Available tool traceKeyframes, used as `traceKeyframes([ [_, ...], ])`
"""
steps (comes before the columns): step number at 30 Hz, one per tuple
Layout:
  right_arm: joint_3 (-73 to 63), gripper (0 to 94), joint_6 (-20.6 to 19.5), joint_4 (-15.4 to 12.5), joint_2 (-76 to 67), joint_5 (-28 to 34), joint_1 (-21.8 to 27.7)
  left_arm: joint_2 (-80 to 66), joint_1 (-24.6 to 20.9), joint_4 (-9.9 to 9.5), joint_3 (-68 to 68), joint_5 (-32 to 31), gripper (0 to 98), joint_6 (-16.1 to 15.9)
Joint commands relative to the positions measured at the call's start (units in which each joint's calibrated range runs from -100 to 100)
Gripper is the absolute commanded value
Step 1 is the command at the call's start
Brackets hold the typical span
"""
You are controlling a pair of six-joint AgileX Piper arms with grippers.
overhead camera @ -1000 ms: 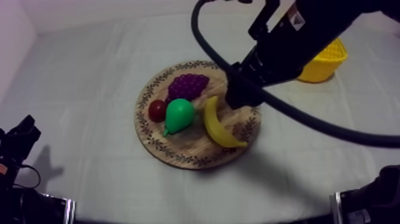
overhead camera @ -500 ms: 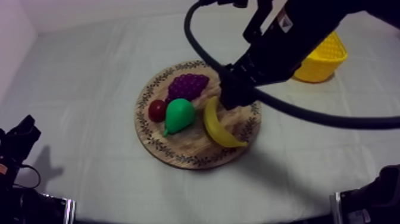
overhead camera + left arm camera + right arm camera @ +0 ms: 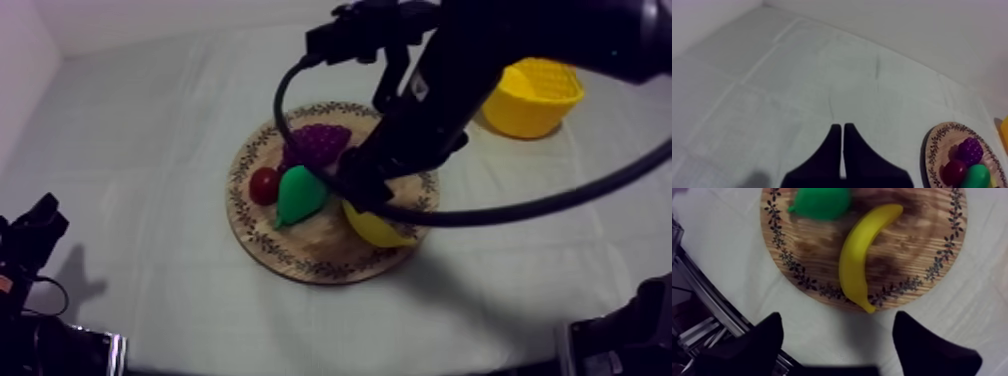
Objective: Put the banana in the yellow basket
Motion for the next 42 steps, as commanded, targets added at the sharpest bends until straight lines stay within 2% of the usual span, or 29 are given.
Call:
traceKeyframes([
  [1, -0.2, 63.1, 0.0, 0.0, 2.6, -1.2, 0.0, 0.0, 0.0, 0.03, 0.0, 0.0, 0.1, 0.0],
  [24, -3.2, 64.8, 3.6, -2.1, 18.7, -13.7, 2.7, 0.0, 0.0, 0.03, 0.0, 0.0, 0.1, 0.0],
  [42, -6.5, 63.2, 4.5, -3.0, 27.3, -17.6, 3.6, 0.0, 0.0, 0.03, 0.0, 0.0, 0.1, 0.0],
])
